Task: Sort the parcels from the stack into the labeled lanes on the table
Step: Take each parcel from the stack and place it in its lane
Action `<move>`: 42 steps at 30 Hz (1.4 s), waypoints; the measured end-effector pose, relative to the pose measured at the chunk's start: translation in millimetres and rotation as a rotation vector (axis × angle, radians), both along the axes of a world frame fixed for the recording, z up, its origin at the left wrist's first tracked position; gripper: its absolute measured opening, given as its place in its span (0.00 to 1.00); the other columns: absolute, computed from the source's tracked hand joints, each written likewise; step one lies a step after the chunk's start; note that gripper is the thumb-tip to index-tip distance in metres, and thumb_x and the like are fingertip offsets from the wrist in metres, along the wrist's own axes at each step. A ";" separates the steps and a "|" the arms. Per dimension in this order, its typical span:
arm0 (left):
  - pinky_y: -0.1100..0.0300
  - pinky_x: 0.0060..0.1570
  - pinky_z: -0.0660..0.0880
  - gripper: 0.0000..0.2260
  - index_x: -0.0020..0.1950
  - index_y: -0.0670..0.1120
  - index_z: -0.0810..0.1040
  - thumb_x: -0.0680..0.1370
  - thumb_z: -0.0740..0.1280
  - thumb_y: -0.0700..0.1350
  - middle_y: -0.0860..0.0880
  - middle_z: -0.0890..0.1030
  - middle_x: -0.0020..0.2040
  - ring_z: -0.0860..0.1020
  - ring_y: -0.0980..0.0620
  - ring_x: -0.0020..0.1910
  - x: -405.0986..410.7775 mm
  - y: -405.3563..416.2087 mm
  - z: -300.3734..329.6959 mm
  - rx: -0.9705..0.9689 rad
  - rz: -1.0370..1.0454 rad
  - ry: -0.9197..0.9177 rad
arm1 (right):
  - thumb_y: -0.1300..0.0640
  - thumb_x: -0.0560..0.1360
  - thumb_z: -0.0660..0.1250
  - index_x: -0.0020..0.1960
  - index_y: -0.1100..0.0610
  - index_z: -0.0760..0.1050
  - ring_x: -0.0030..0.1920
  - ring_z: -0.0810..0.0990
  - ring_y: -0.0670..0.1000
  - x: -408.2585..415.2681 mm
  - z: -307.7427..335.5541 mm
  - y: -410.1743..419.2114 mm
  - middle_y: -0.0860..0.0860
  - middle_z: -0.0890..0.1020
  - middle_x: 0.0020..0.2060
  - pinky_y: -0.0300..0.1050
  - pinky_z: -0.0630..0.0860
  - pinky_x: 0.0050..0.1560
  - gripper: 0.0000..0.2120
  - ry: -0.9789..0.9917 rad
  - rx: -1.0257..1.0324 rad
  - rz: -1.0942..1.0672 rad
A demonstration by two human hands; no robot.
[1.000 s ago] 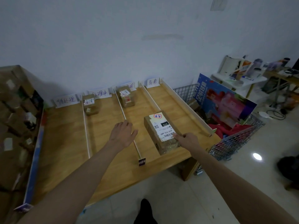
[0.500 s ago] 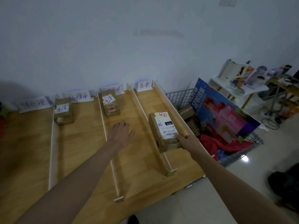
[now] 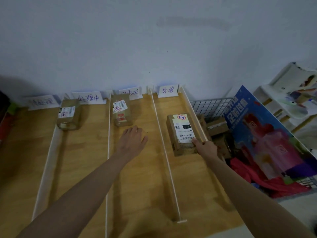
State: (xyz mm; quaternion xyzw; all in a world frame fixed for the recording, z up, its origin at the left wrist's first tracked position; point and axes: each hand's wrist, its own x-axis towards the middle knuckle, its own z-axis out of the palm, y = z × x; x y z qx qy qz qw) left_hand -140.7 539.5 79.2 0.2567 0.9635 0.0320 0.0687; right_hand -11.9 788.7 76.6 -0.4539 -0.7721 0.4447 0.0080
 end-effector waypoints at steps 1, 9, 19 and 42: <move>0.52 0.67 0.64 0.22 0.72 0.45 0.69 0.83 0.54 0.56 0.45 0.72 0.69 0.70 0.45 0.68 -6.8 7.8 -1.3 -0.001 0.021 -0.002 | 0.44 0.78 0.67 0.45 0.62 0.76 0.35 0.75 0.49 -13.1 -2.5 9.2 0.53 0.77 0.37 0.42 0.70 0.31 0.20 -0.004 -0.002 0.005; 0.52 0.70 0.62 0.24 0.74 0.44 0.66 0.83 0.54 0.56 0.46 0.70 0.71 0.67 0.46 0.70 -70.2 60.9 -32.4 0.003 0.131 -0.010 | 0.46 0.79 0.66 0.54 0.63 0.76 0.36 0.73 0.48 -122.8 -46.3 69.3 0.51 0.76 0.38 0.40 0.66 0.30 0.19 -0.005 -0.094 0.074; 0.50 0.73 0.58 0.25 0.77 0.46 0.62 0.83 0.52 0.57 0.48 0.66 0.75 0.61 0.48 0.75 -127.7 84.5 -73.9 -0.044 0.204 -0.014 | 0.45 0.79 0.65 0.52 0.68 0.79 0.38 0.75 0.52 -244.8 -120.2 87.2 0.55 0.78 0.40 0.43 0.71 0.36 0.23 -0.025 -0.179 0.107; 0.50 0.72 0.62 0.23 0.71 0.46 0.69 0.82 0.54 0.57 0.47 0.72 0.70 0.68 0.46 0.71 -91.5 40.5 -50.7 -0.020 0.281 0.044 | 0.49 0.82 0.58 0.69 0.62 0.67 0.61 0.73 0.59 -230.7 -68.9 54.3 0.60 0.72 0.64 0.52 0.72 0.56 0.22 0.060 0.283 0.534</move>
